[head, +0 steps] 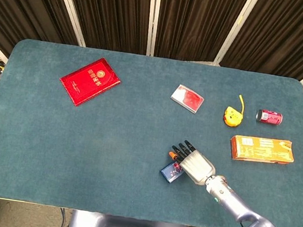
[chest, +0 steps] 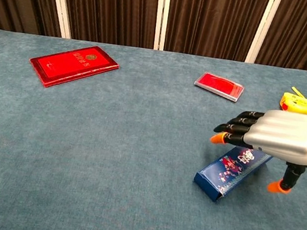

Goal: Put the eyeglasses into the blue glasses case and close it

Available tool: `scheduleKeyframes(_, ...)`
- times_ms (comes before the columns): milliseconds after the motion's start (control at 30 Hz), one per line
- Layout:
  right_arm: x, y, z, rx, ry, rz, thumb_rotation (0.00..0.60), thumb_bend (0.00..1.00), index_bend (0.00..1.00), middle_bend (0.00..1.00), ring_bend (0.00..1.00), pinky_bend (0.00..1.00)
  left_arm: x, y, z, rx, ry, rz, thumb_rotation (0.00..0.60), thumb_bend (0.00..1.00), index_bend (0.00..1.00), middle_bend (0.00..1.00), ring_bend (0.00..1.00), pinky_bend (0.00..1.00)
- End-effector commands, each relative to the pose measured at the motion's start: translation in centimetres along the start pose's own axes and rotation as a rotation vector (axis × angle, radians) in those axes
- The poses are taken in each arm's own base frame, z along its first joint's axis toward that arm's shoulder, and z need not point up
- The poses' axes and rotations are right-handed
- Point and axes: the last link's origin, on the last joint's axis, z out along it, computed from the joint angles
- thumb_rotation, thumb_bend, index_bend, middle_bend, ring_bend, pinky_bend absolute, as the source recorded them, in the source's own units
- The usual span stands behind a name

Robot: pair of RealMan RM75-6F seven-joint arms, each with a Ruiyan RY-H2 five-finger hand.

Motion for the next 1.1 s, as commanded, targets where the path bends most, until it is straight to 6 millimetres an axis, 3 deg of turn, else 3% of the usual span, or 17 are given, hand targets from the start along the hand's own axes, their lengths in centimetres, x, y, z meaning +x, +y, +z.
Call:
scheduleKeyframes(33, -0.3, -0.2, 0.5, 0.022, -0.002, -0.009, 0.600, 0.10, 0.00, 0.00, 0.00, 0.00, 0.0, 0.0, 0.0, 0.001, -0.001, 0.000, 0.600, 0.00, 0.00, 0.00, 0.00, 0.00)
scheduleKeyframes(267, -0.6, -0.3, 1.2, 0.031, -0.001, -0.016, 0.600, 0.11, 0.03, 0.01, 0.00, 0.01, 0.0, -0.1, 0.1, 0.002, -0.002, -0.002, 0.600, 0.00, 0.00, 0.00, 0.00, 0.00)
scheduleKeyframes(433, -0.5, -0.5, 1.4, 0.039, 0.015, -0.003, 0.600, 0.15, 0.19, 0.15, 0.05, 0.12, -0.1, -0.1, 0.1, 0.002, -0.002, -0.002, 0.600, 0.00, 0.00, 0.00, 0.00, 0.00)
scheduleKeyframes(667, -0.6, -0.5, 1.5, 0.032, 0.038, 0.019, 0.600, 0.26, 0.45, 0.38, 0.25, 0.26, -0.1, 0.0, 0.1, 0.002, -0.003, 0.000, 0.600, 0.00, 0.00, 0.00, 0.00, 0.00)
scheduleKeyframes(867, -0.8, -0.5, 1.5, 0.029, 0.050, 0.032, 0.600, 0.26, 0.47, 0.42, 0.28, 0.28, -0.2, 0.0, 0.1, 0.001, -0.004, 0.003, 0.600, 0.00, 0.00, 0.00, 0.00, 0.00)
scheduleKeyframes(933, -0.8, -0.5, 1.5, 0.028, 0.052, 0.037, 0.600, 0.26, 0.44, 0.39, 0.28, 0.28, -0.2, 0.0, 0.1, 0.001, -0.003, 0.004, 0.600, 0.00, 0.00, 0.00, 0.00, 0.00)
scheduleKeyframes(1033, -0.8, -0.5, 1.4, 0.023, 0.055, 0.040, 0.600, 0.21, 0.15, 0.18, 0.16, 0.22, -0.1, 0.0, 0.1, 0.002, -0.003, 0.003, 0.600, 0.00, 0.00, 0.00, 0.00, 0.00)
scheduleKeyframes(1100, -0.8, -0.5, 1.2, 0.020, 0.054, 0.038, 0.600, 0.09, 0.00, 0.02, 0.03, 0.09, -0.1, 0.0, 0.1, 0.001, -0.001, 0.003, 0.600, 0.00, 0.00, 0.00, 0.00, 0.00)
